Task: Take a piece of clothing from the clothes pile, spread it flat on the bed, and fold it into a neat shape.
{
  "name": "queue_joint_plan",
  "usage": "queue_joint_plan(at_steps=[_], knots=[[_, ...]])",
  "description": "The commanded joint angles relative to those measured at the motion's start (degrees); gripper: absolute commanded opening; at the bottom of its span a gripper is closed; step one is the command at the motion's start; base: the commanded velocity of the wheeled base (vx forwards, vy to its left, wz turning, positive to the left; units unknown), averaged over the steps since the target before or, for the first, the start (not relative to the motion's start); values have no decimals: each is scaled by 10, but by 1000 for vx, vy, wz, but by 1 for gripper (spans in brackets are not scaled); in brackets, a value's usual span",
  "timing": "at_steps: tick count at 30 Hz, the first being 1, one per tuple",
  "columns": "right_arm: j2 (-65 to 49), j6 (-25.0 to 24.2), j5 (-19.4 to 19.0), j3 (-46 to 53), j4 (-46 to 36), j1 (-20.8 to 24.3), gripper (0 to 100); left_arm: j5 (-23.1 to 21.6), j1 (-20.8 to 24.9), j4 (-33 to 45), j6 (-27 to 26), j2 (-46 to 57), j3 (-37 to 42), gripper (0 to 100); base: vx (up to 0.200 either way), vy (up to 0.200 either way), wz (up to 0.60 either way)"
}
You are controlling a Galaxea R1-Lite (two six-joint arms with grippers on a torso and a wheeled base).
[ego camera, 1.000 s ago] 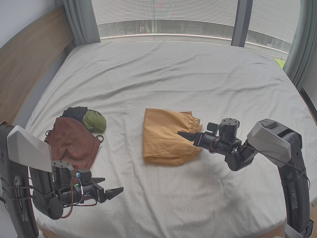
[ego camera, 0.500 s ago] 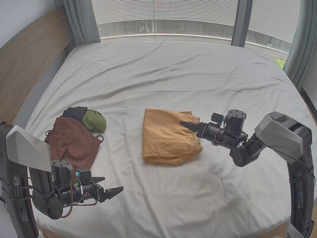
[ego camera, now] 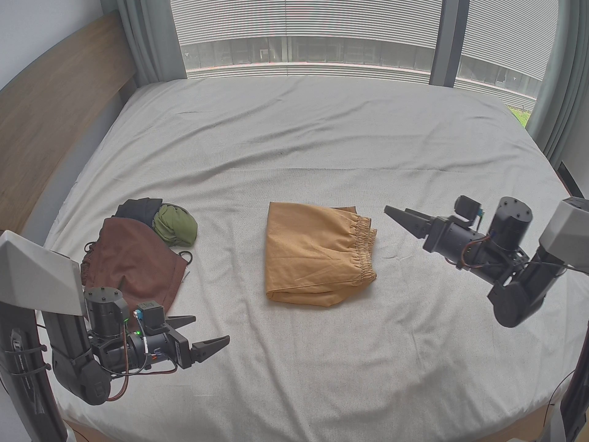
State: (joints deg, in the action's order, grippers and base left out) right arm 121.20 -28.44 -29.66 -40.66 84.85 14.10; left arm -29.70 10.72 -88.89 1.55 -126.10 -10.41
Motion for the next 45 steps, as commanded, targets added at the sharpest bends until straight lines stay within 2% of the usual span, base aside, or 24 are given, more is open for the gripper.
queue_joint_plan(at_steps=[1, 5, 9, 13, 19, 23, 26, 31, 36, 37, 38, 39, 41, 42, 43, 44, 45], knots=[[-117, 26, -24, 101, 35, -35, 100, -16, 5, -1, -1, 79, 3, 100, 0, 0, 0], [-165, 80, -26, 149, 35, -49, 100, -19, 3, -1, -2, 126, 0, 100, 0, 0, 0], [-216, 123, -26, 189, 35, -51, 100, -46, 1, 0, 5, 205, 6, 100, 0, 0, 0], [-273, 127, -26, 212, 34, -50, 100, -47, 0, 0, -2, 249, 24, 100, 0, 0, 0], [-366, 128, -23, 308, 34, -51, 100, -45, -1, 8, -2, 352, 104, 100, 0, 0, 0], [-459, 132, -23, 387, 33, -51, 100, -36, -16, 25, 31, 452, 104, 100, 0, 0, 0], [-522, 132, -20, 407, 18, -51, 100, -28, -16, 73, 46, 519, 104, 100, 0, 0, 0], [-690, 134, -18, 407, -130, -68, 100, -6, -20, 232, 51, 666, 104, 100, 0, 0, 0], [-845, 137, -17, 380, -321, -104, 100, 7, -22, 399, 86, 835, 103, 100, 0, 0, 0], [-845, 137, -17, 380, -321, -104, 100, 7, -22, 399, 86, 835, 103, 100, 0, 0, 0], [-904, 137, -19, 363, -405, -119, 100, 22, -21, 464, 91, 895, 99, 100, 0, 0, 0], [-940, 137, -21, 351, -455, -126, 100, 29, -21, 504, 91, 931, 94, 100, 0, 0, 0], [-986, 137, -22, 330, -525, -130, 100, 34, -21, 570, 91, 982, 85, 100, 0, 0, 0], [-989, 137, -22, 328, -530, -130, 100, 34, -21, 574, 91, 986, 84, 100, 0, 0, 0], [-1023, 137, -23, 308, -587, -130, 100, 34, -21, 638, 91, 1034, 76, 100, 0, 0, 0], [-1026, 137, -23, 307, -590, -130, 100, 34, -21, 641, 91, 1038, 76, 100, 0, 0, 0], [-1041, 137, -24, 298, -616, -130, 100, 34, -21, 683, 91, 1069, 74, 100, 0, 0, 0]])
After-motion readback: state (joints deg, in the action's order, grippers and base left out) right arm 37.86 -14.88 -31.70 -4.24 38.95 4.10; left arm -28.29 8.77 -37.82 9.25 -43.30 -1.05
